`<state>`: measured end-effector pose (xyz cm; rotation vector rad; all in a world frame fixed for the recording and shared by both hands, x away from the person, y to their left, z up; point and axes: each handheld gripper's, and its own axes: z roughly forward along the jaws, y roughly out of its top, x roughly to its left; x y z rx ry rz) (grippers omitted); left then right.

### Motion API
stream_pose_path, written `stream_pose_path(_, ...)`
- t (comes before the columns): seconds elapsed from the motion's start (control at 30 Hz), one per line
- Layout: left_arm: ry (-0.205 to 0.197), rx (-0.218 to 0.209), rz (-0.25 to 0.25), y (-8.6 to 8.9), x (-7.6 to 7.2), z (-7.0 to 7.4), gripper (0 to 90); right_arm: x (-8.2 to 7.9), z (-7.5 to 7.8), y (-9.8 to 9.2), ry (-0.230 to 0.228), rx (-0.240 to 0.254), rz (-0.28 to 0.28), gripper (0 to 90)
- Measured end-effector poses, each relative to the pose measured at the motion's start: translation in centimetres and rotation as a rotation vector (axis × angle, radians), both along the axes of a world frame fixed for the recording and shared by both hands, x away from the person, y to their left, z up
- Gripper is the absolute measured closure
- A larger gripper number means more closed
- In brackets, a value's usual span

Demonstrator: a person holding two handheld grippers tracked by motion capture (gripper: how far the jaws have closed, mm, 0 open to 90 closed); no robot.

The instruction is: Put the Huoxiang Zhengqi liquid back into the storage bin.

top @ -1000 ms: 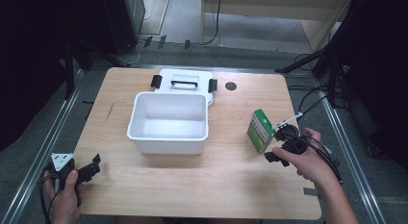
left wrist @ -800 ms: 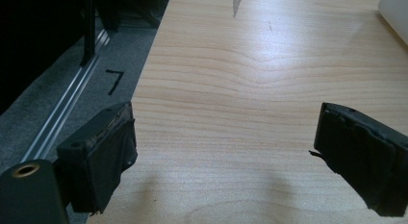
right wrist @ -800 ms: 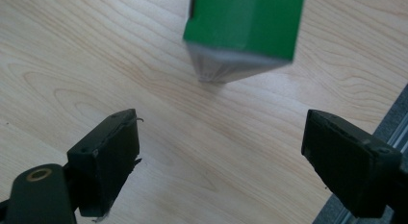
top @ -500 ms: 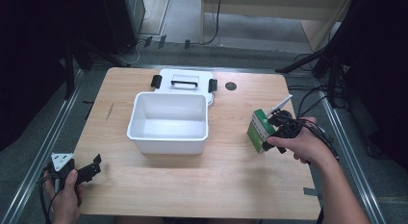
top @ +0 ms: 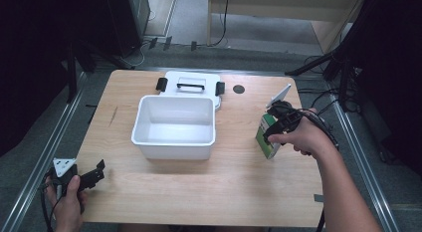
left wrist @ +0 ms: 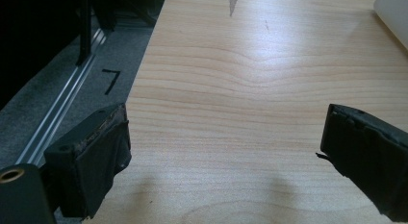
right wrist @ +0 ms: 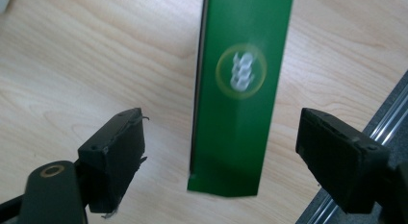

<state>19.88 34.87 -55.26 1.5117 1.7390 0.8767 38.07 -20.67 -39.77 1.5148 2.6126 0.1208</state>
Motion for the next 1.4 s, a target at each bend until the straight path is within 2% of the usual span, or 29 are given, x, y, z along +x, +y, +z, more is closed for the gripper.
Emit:
stream_pose_path(0.2,0.001,-0.003,-0.003,0.0,0.0,0.0,4.1,1.4,0.2,0.5,0.013,0.007,-0.034,28.7)
stream_pose_path(0.3,0.002,-0.002,-0.005,0.0,0.0,0.0,4.1,2.0,-0.1,0.8,0.032,-0.002,-0.05,31.9)
stream_pose_path(0.33,0.003,-0.003,-0.005,0.0,0.0,0.0,4.1,2.4,-0.4,1.0,0.054,0.002,-0.06,34.9)
stream_pose_path(0.47,0.002,-0.004,-0.008,0.0,0.1,0.0,4.1,2.9,-0.7,1.4,0.076,-0.001,-0.075,42.7)
stream_pose_path(0.57,0.003,-0.003,-0.009,0.0,0.1,0.0,4.1,3.1,-1.0,1.4,0.091,-0.007,-0.075,45.1)
stream_pose_path(0.63,0.002,-0.006,-0.009,0.0,0.1,0.0,4.1,3.3,-1.3,1.4,0.11,-0.01,-0.076,57.5)
stream_pose_path(0.7,0.003,-0.009,-0.008,0.0,0.1,0.0,4.1,3.3,-1.0,1.4,0.102,-0.007,-0.067,62.8)
stream_pose_path(0.93,0.005,-0.017,-0.009,0.1,0.1,0.0,4.1,2.7,-0.2,1.5,0.09,0.015,0.065,64.4)
stream_pose_path(0.97,0.007,-0.017,-0.01,0.1,0.1,0.0,4.1,2.4,0.3,1.7,0.067,0.004,0.137,64.4)
stream_pose_path(1.03,0.008,-0.018,-0.01,0.1,0.1,0.0,4.1,2.0,1.0,2.2,0.039,-0.02,0.195,64.4)
stream_pose_path(1.1,0.008,-0.019,-0.014,0.1,0.1,0.0,4.1,1.5,1.6,2.6,-0.015,-0.051,0.278,64.5)
stream_pose_path(1.13,0.008,-0.019,-0.014,0.1,0.1,0.0,4.1,1.5,1.6,2.6,-0.015,-0.051,0.278,64.5)
stream_pose_path(1.17,0.006,-0.024,-0.016,0.1,0.2,0.0,4.1,1.1,2.4,3.2,-0.038,-0.071,0.332,64.6)
stream_pose_path(1.2,0.006,-0.024,-0.016,0.1,0.2,0.0,4.1,1.1,2.4,3.2,-0.038,-0.071,0.332,64.6)
stream_pose_path(1.23,0.006,-0.022,-0.017,0.1,0.2,0.0,4.1,1.1,2.6,3.3,-0.04,-0.067,0.363,64.6)
stream_pose_path(1.27,0.008,-0.023,-0.019,0.2,0.2,0.0,4.1,0.8,3.4,3.7,-0.042,-0.047,0.425,64.5)
stream_pose_path(1.33,0.008,-0.024,-0.019,0.2,0.2,0.0,4.1,0.7,3.6,3.8,-0.046,-0.04,0.443,64.5)
stream_pose_path(1.37,0.006,-0.027,-0.019,0.2,0.2,0.0,4.1,0.6,4.4,4.2,-0.053,-0.022,0.493,64.8)
stream_pose_path(1.4,0.006,-0.027,-0.019,0.2,0.2,0.0,4.1,0.6,4.4,4.2,-0.053,-0.022,0.493,64.8)
